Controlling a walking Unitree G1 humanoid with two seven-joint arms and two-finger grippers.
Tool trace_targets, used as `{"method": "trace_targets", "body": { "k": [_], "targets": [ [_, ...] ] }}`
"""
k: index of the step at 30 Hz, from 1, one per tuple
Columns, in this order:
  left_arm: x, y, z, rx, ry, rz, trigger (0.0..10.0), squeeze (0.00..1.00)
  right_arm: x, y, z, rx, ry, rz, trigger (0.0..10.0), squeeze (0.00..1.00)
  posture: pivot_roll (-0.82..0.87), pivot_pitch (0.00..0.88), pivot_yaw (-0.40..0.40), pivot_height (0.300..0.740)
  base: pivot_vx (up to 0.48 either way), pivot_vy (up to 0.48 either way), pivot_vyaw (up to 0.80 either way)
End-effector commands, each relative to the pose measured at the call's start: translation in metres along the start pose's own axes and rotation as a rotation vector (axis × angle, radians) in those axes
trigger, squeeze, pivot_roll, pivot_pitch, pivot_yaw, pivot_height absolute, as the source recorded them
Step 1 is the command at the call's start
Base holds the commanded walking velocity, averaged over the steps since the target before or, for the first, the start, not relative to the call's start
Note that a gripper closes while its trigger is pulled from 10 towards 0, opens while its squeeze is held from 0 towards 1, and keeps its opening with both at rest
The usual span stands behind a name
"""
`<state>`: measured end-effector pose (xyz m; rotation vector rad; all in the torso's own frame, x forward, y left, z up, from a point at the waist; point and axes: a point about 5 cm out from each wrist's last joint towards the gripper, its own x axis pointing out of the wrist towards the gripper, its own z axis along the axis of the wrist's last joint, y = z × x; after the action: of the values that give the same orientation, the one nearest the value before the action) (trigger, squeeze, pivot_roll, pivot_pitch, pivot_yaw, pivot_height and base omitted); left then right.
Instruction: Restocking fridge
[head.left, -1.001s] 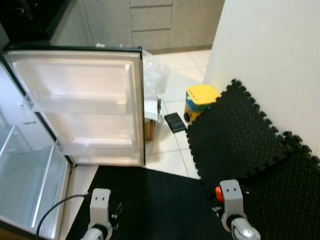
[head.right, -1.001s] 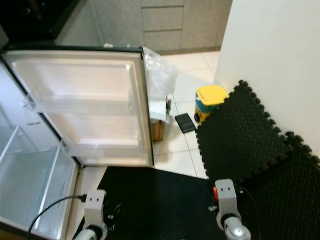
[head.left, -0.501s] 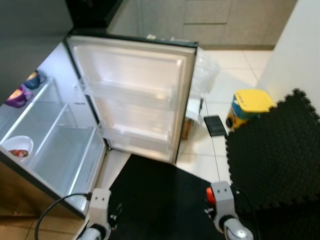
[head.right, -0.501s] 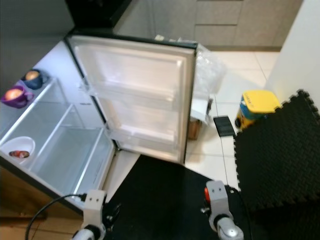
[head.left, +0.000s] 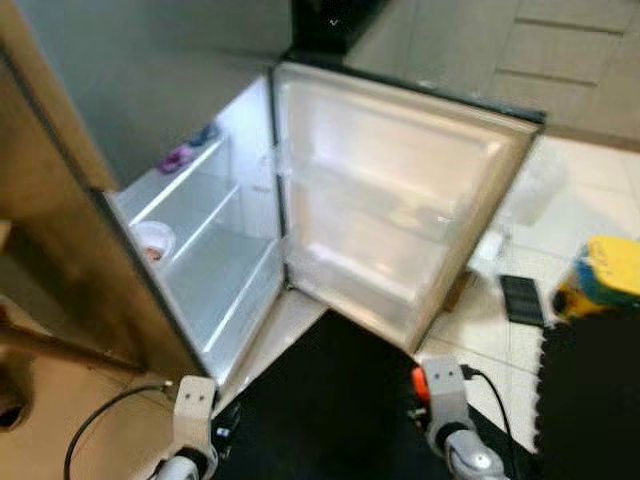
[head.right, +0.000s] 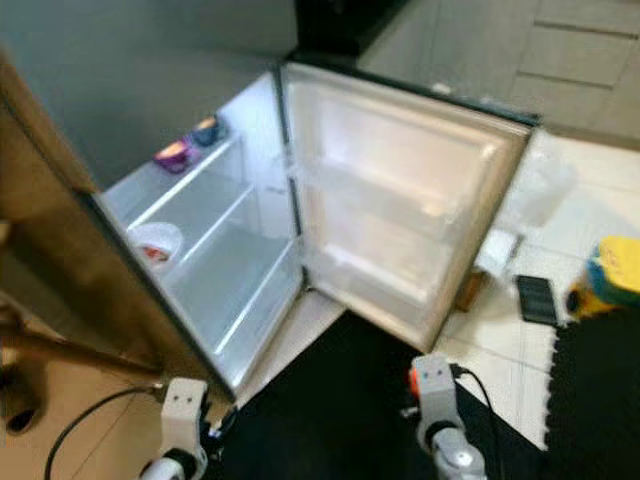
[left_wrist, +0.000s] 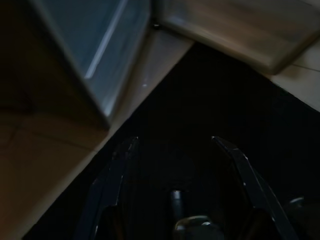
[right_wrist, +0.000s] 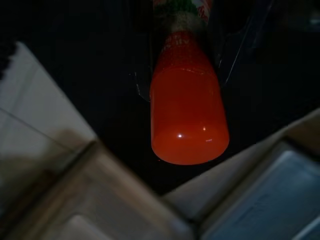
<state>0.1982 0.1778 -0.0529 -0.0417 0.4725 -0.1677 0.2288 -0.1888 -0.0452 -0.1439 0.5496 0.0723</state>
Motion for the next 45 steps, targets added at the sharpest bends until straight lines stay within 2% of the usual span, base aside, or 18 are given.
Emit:
{"method": "trace_targets", "body": {
  "k": [1, 6, 10, 12, 14, 15, 16, 17, 26, 37, 38, 39, 41, 45],
  "targets": [
    [0.0, 0.0, -0.001, -0.027, 0.008, 0.018, 10.0, 0.0, -0.006, -0.008, -0.01, 0.02, 0.027, -0.026, 10.0, 0.0, -0.18, 0.099, 0.015, 0.74, 0.0, 0.0, 0.0],
    [0.001, 0.002, -0.001, -0.03, 0.01, 0.03, 10.0, 0.0, -0.005, -0.008, -0.009, -0.02, 0.024, -0.008, 10.0, 0.0, -0.18, 0.093, 0.014, 0.74, 0.0, 0.0, 0.0],
    [0.001, 0.0, -0.004, 0.016, 0.05, 0.016, 10.0, 0.0, -0.005, -0.005, -0.008, -0.053, 0.023, 0.017, 10.0, 0.0, -0.18, 0.081, 0.007, 0.74, 0.0, 0.0, 0.0],
    [0.001, -0.001, -0.008, 0.061, 0.091, 0.003, 10.0, 0.0, -0.003, 0.004, -0.005, -0.118, 0.017, 0.086, 10.0, 0.0, -0.18, 0.074, -0.009, 0.74, 0.0, 0.0, 0.0],
    [0.001, -0.001, -0.008, 0.072, 0.09, -0.002, 10.0, 0.0, -0.002, 0.009, -0.004, -0.154, 0.008, 0.122, 10.0, 0.0, -0.18, 0.074, -0.009, 0.74, 0.0, 0.0, 0.0],
    [0.001, -0.001, -0.008, 0.072, 0.09, -0.002, 10.0, 0.0, -0.002, 0.009, -0.004, -0.154, 0.008, 0.122, 10.0, 0.0, -0.18, 0.074, -0.009, 0.74, 0.0, 0.0, 0.0],
    [0.001, -0.002, -0.007, 0.057, 0.075, 0.012, 10.0, 0.0, 0.0, 0.016, 0.003, -0.229, -0.016, 0.192, 10.0, 0.0, -0.17, 0.07, -0.045, 0.74, 0.0, 0.0, 0.0],
    [0.001, -0.002, -0.006, 0.046, 0.068, 0.018, 10.0, 0.0, 0.001, 0.017, 0.005, -0.249, -0.024, 0.21, 10.0, 0.0, -0.17, 0.07, -0.045, 0.74, 0.0, 0.0, 0.0],
    [-0.001, 0.002, -0.006, -0.02, 0.041, 0.101, 10.0, 0.0, 0.008, 0.025, 0.019, -0.292, -0.057, 0.262, 10.0, 0.0, -0.15, 0.076, -0.085, 0.74, 0.0, 0.0, 0.0],
    [0.002, 0.001, 0.0, -0.019, 0.003, 0.118, 10.0, 0.0, 0.008, 0.025, 0.017, -0.27, -0.045, 0.246, 10.0, 0.0, -0.13, 0.086, -0.073, 0.74, 0.0, 0.0, 0.0],
    [0.004, 0.001, 0.003, -0.036, -0.006, 0.105, 10.0, 0.0, 0.007, 0.02, 0.012, -0.162, -0.011, 0.164, 10.0, 0.0, -0.12, 0.091, -0.045, 0.74, 0.0, 0.0, 0.0],
    [0.004, 0.001, 0.003, -0.036, -0.006, 0.105, 10.0, 0.0, 0.007, 0.02, 0.012, -0.162, -0.011, 0.164, 10.0, 0.0, -0.12, 0.091, -0.045, 0.74, 0.0, 0.0, 0.0],
    [0.006, 0.002, 0.006, -0.055, -0.013, 0.1, 10.0, 0.0, 0.006, 0.015, 0.007, -0.069, 0.012, 0.09, 10.0, 0.0, -0.13, 0.091, -0.03, 0.74, 0.0, 0.0, 0.0],
    [0.007, 0.003, 0.007, -0.03, 0.0, 0.076, 10.0, 0.0, 0.003, 0.013, 0.001, -0.059, 0.022, 0.074, 10.0, 0.0, -0.14, 0.094, -0.015, 0.74, 0.0, 0.0, 0.0]
  ]
}}
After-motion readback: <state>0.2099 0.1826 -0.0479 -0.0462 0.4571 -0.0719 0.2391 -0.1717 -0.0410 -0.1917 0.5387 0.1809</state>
